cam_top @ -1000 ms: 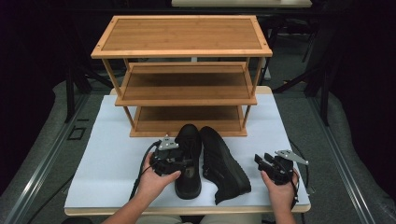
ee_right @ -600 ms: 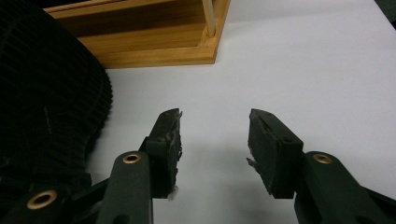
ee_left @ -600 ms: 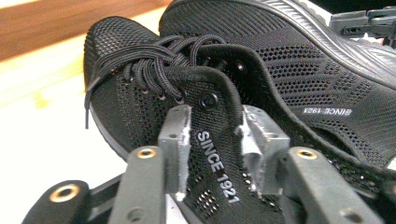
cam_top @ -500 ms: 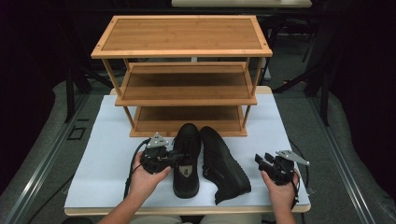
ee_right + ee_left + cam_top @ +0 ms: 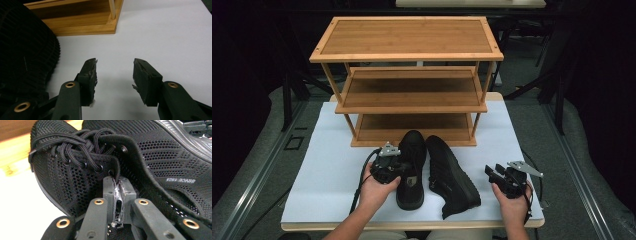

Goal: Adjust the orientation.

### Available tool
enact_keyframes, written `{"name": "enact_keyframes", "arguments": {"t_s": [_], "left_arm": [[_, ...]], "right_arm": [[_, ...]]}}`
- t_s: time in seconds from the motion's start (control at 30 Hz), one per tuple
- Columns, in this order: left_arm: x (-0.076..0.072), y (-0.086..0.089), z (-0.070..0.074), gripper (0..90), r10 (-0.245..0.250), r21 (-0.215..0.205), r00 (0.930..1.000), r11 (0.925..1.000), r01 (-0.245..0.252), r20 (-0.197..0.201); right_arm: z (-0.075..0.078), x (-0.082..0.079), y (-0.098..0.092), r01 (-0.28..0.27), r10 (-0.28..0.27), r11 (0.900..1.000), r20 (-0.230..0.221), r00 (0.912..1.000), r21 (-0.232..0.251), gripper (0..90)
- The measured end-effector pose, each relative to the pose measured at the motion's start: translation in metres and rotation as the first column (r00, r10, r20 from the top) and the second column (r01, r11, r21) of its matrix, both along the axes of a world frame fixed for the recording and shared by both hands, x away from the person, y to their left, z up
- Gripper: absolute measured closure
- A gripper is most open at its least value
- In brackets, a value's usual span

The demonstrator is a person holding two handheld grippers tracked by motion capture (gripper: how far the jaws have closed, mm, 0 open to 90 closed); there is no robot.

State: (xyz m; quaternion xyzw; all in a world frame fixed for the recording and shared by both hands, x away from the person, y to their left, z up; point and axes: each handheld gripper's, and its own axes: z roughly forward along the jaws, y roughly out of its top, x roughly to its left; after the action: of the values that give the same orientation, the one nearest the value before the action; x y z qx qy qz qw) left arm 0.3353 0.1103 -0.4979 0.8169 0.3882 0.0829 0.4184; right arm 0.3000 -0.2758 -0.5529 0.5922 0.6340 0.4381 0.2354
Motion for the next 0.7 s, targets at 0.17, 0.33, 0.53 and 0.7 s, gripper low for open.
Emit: {"name": "enact_keyframes", "arguments": {"t_s": [0.17,0.33,0.53,0.7], "left_arm": [[-0.004,0.008,0.012,88.3,0.0,0.018,0.9996,0.9998,-0.001,0.03],[-0.004,0.018,0.017,88.6,0.008,0.025,0.9991,0.9997,-0.009,0.043],[0.001,0.038,0.023,88.8,0.026,0.015,0.9991,0.9995,-0.027,0.034],[0.002,0.065,0.027,88.9,0.044,0.027,0.9985,0.9986,-0.045,0.033]], "right_arm": [[0.0,0.0,-0.001,0.002,-0.002,1.0,-0.007,1.0,0.0,53.6],[0.0,0.0,0.001,0.002,-0.002,1.0,0.0,1.0,0.002,53.6],[0.0,0.0,-0.001,0.011,-0.011,1.0,0.02,0.9997,0.016,53.6],[0.002,0.0,-0.001,0.015,-0.015,1.0,0.022,0.9996,0.021,53.9]]}}
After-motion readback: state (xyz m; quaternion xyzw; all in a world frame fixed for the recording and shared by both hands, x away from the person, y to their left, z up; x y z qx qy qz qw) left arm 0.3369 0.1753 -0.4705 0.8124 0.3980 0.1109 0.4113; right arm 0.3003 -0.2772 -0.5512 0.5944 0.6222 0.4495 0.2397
